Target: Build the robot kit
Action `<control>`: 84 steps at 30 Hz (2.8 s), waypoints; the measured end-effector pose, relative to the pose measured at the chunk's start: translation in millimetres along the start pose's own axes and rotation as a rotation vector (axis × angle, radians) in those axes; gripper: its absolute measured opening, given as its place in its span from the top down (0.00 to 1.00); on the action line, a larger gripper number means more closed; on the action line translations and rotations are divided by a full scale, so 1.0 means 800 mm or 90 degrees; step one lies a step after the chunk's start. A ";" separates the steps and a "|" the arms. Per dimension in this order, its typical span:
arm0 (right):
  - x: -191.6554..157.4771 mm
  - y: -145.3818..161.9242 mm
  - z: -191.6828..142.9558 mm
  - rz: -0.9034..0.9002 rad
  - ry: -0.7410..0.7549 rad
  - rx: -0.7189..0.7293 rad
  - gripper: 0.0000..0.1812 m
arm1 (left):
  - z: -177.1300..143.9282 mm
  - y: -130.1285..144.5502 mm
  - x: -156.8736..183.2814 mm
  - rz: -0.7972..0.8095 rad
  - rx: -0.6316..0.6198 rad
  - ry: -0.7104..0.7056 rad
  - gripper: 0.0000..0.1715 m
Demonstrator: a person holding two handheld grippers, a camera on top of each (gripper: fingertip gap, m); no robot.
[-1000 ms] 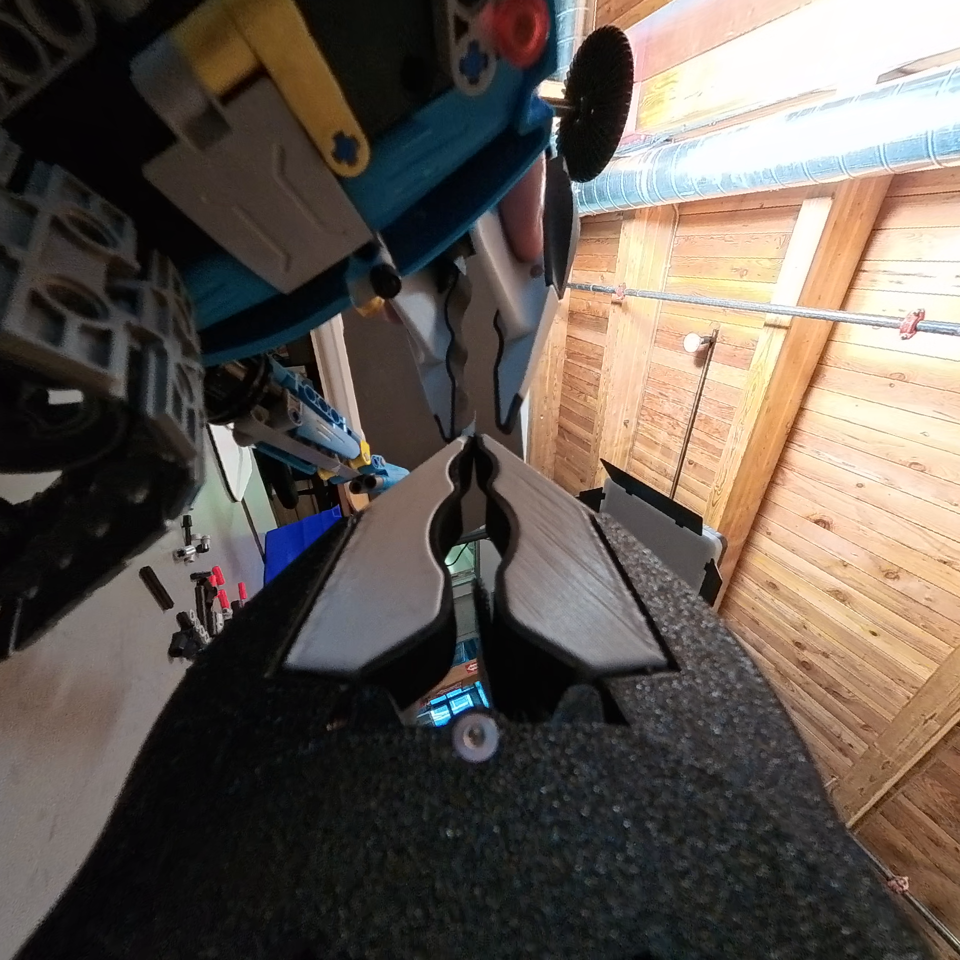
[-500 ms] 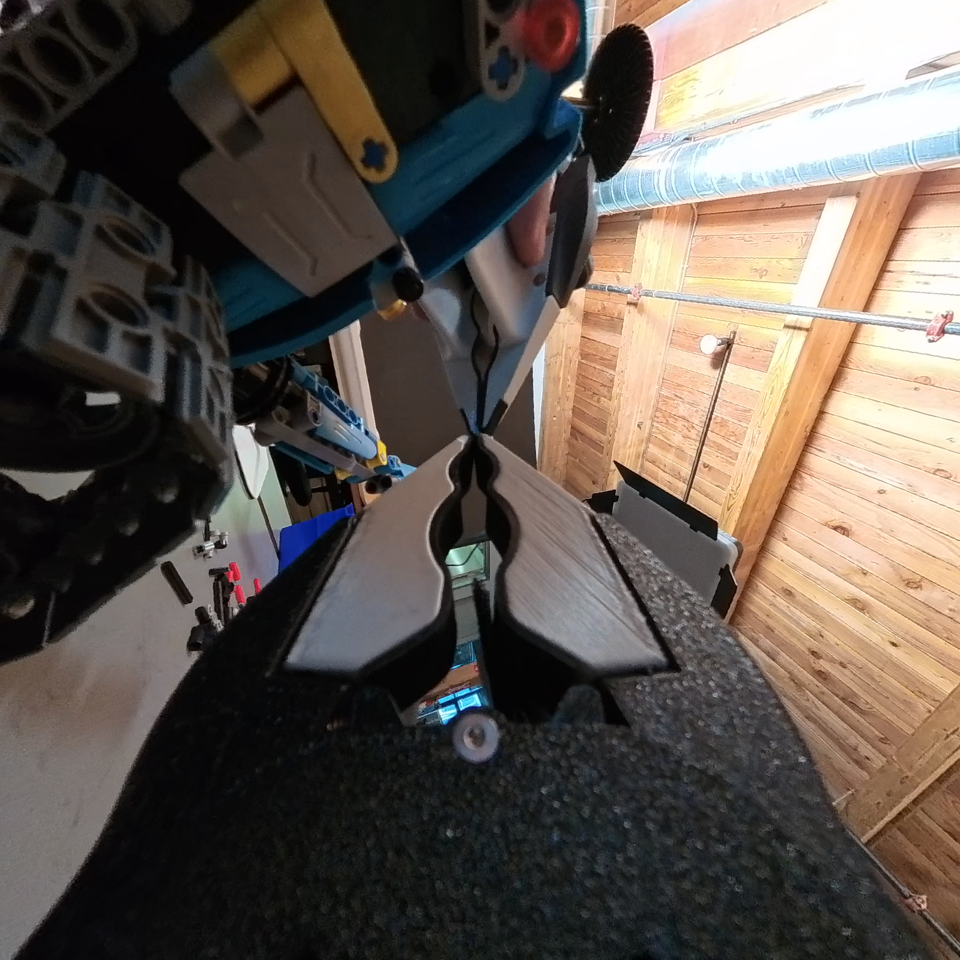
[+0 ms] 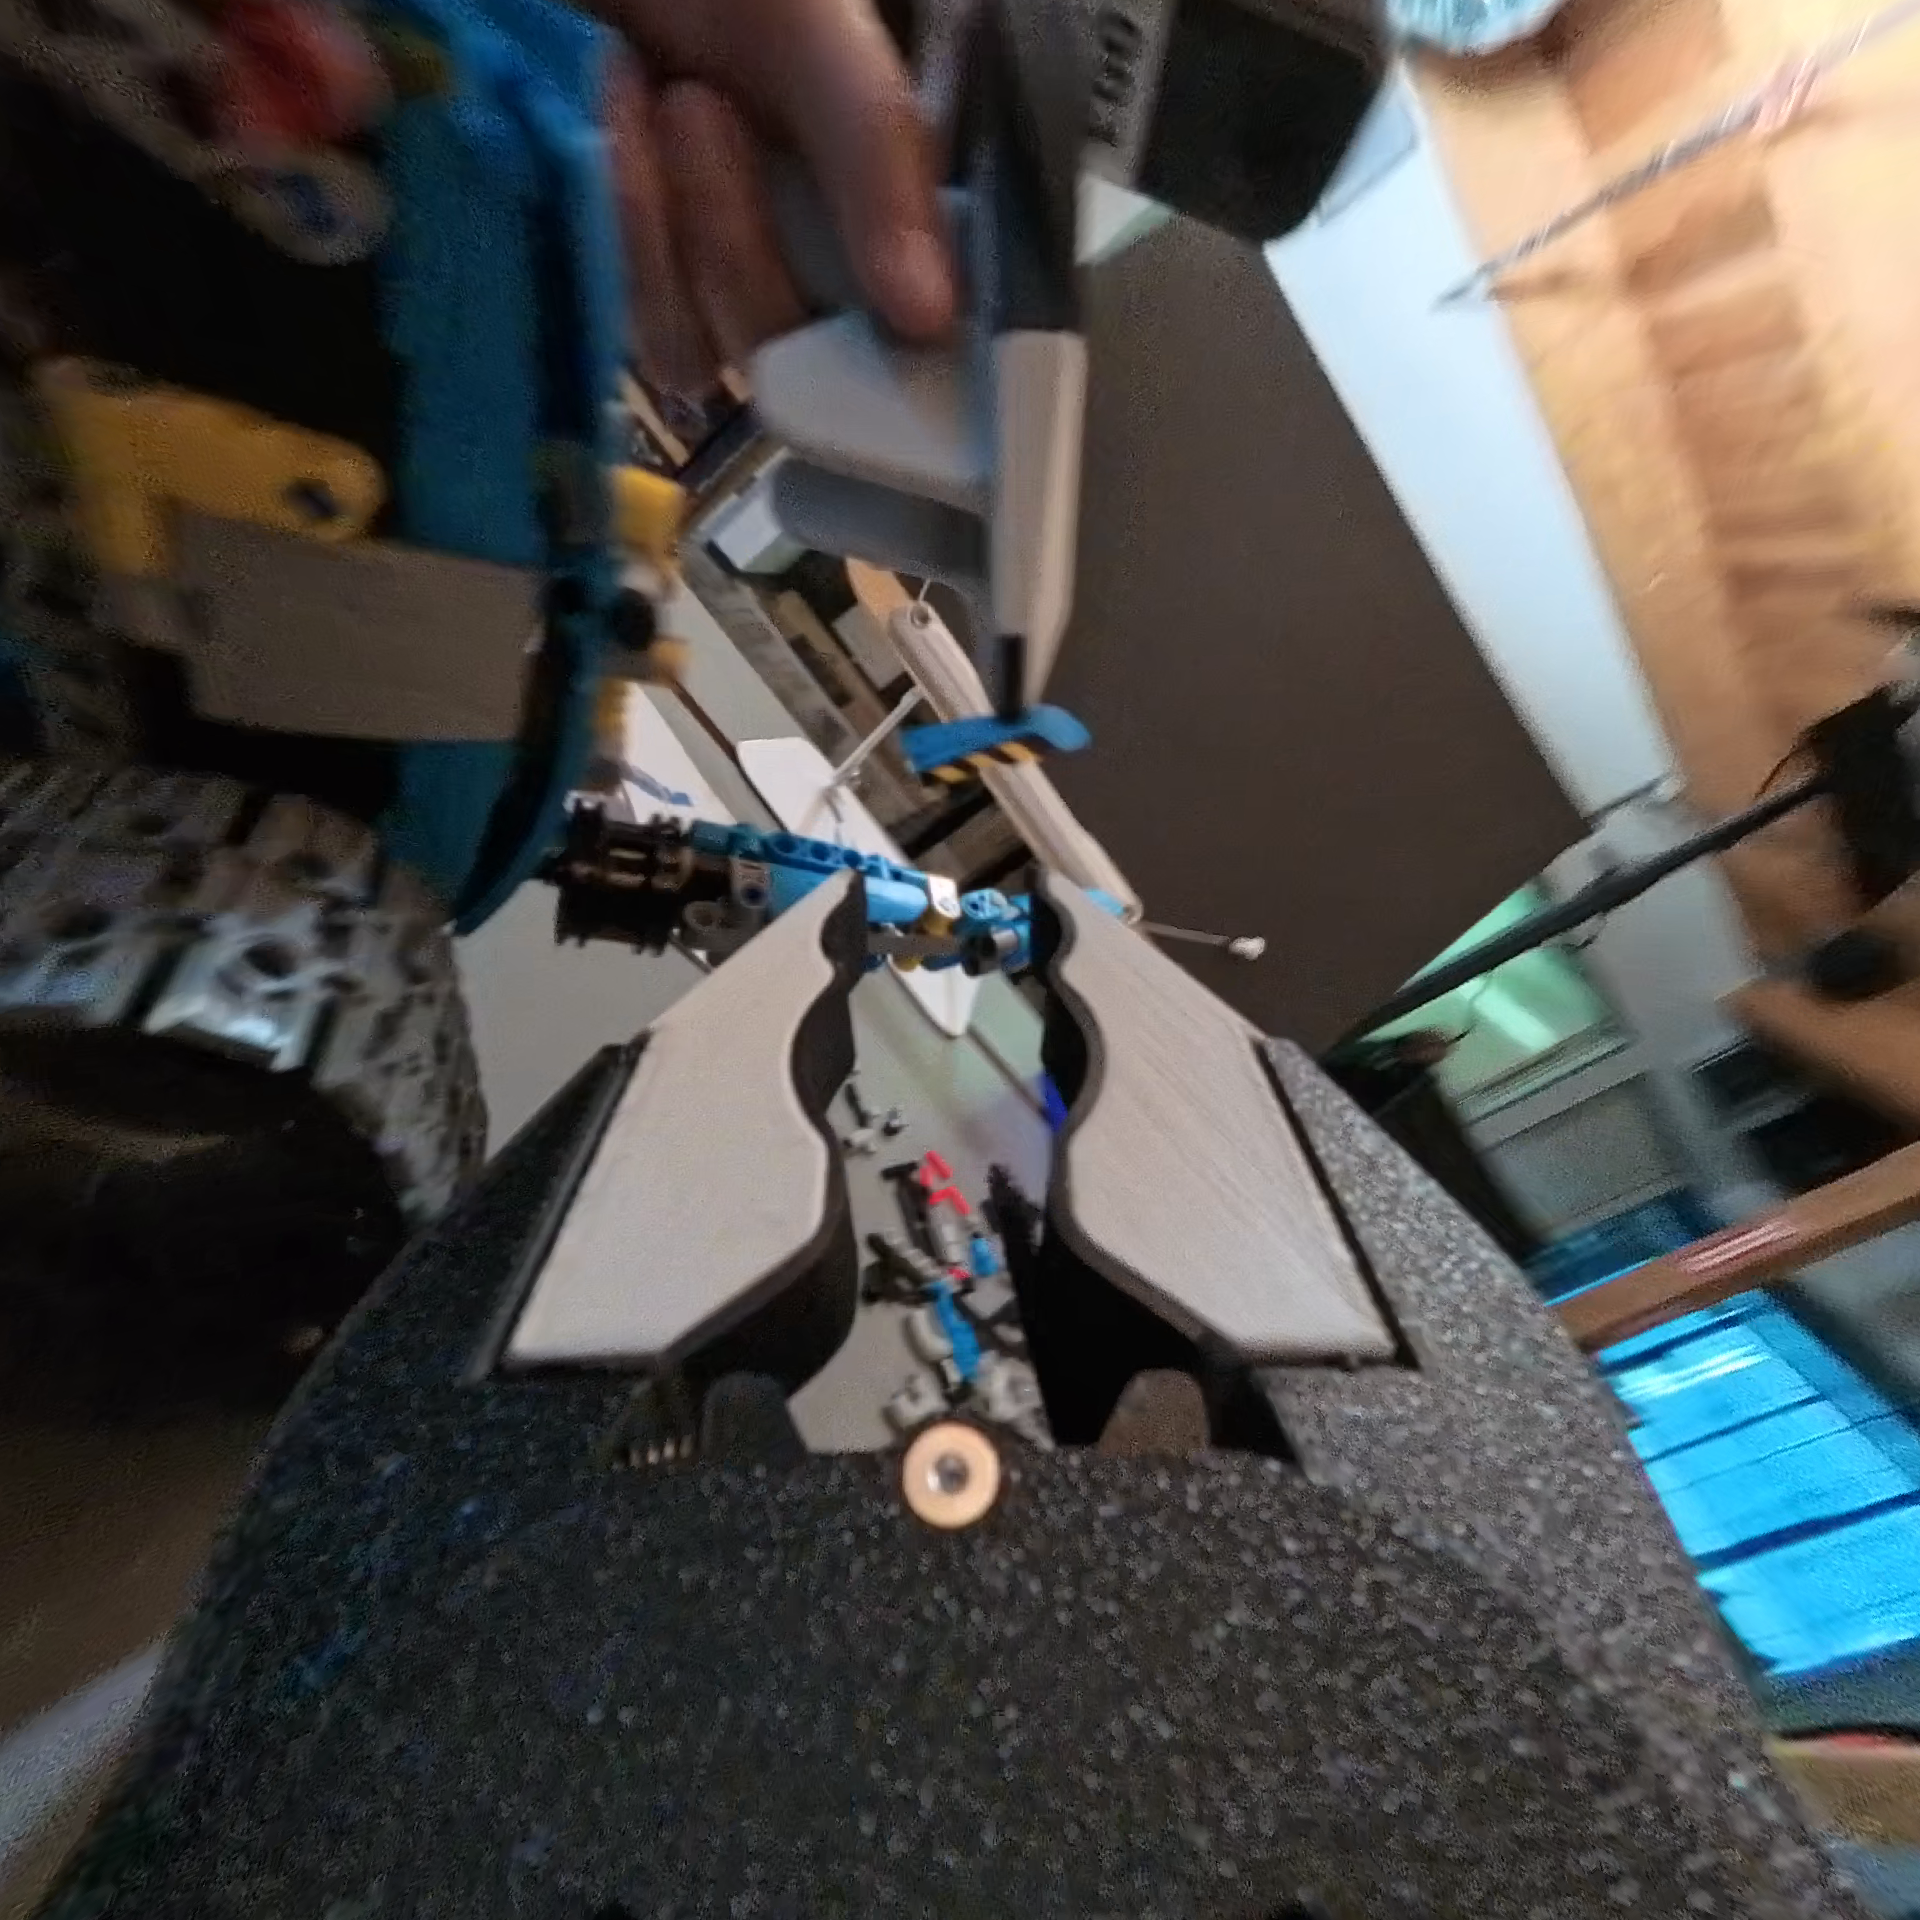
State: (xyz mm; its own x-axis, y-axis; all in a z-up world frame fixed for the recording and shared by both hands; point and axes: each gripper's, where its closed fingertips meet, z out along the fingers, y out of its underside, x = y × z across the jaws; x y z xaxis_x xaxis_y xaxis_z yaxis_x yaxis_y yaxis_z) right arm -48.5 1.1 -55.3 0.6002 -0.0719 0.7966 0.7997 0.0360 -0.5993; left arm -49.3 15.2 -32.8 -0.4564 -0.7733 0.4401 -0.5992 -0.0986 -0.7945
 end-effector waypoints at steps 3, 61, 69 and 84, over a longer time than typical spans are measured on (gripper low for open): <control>0.022 0.011 0.008 0.255 -0.089 0.008 0.80 | 0.000 0.003 -0.006 -0.047 0.008 0.028 1.00; 0.092 0.107 0.183 0.739 -0.267 -0.007 0.85 | -0.158 0.003 -0.065 -0.058 0.052 -0.228 1.00; 0.090 0.107 0.183 0.742 -0.271 -0.008 0.86 | -0.153 0.002 -0.061 -0.051 0.045 -0.224 1.00; 0.085 0.106 0.184 0.724 -0.276 -0.015 0.86 | -0.154 0.003 -0.063 -0.050 0.042 -0.229 1.00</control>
State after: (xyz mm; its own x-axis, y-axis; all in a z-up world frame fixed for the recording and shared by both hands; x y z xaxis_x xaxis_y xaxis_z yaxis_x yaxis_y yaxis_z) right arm 62.2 146.1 -40.7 0.9174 0.3273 -0.2265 -0.1835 -0.1572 -0.9704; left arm -109.3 131.2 -5.4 -0.1438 -0.9313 0.3347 -0.5746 -0.1968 -0.7944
